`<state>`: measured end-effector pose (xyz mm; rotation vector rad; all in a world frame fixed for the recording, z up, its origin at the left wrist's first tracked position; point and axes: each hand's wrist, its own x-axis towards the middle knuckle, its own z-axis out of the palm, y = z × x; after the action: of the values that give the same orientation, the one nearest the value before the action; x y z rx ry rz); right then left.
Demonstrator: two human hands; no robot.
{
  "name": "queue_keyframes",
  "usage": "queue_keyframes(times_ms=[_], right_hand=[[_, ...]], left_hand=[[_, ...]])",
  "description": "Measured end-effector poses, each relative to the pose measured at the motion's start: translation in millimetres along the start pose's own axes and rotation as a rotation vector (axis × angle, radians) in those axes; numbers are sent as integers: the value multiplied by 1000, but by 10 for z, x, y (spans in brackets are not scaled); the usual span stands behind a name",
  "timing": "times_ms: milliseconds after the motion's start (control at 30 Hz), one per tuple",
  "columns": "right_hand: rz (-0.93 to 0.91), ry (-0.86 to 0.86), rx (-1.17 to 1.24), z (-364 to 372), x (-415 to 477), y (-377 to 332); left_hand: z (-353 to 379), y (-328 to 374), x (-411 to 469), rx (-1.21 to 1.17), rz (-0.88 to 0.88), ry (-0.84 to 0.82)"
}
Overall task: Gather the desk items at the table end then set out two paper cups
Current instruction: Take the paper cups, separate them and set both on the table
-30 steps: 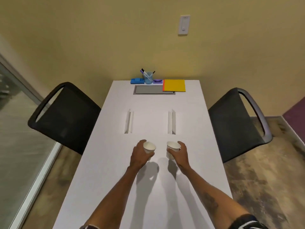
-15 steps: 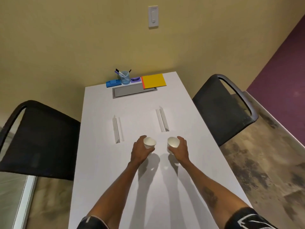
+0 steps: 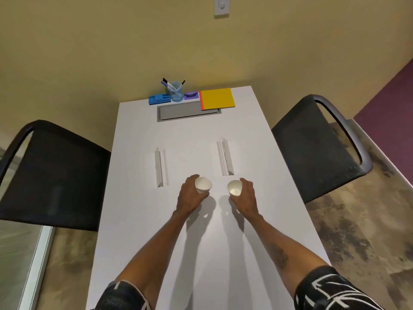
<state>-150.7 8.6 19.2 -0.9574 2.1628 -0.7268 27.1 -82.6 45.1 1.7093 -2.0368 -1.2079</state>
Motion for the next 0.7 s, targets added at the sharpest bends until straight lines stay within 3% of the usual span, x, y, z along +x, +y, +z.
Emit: queue_keyframes(times_ms=[700], right_hand=[[63,-27,2,309,647,142]], left_hand=[[314,-309,393,42,-79,-61]])
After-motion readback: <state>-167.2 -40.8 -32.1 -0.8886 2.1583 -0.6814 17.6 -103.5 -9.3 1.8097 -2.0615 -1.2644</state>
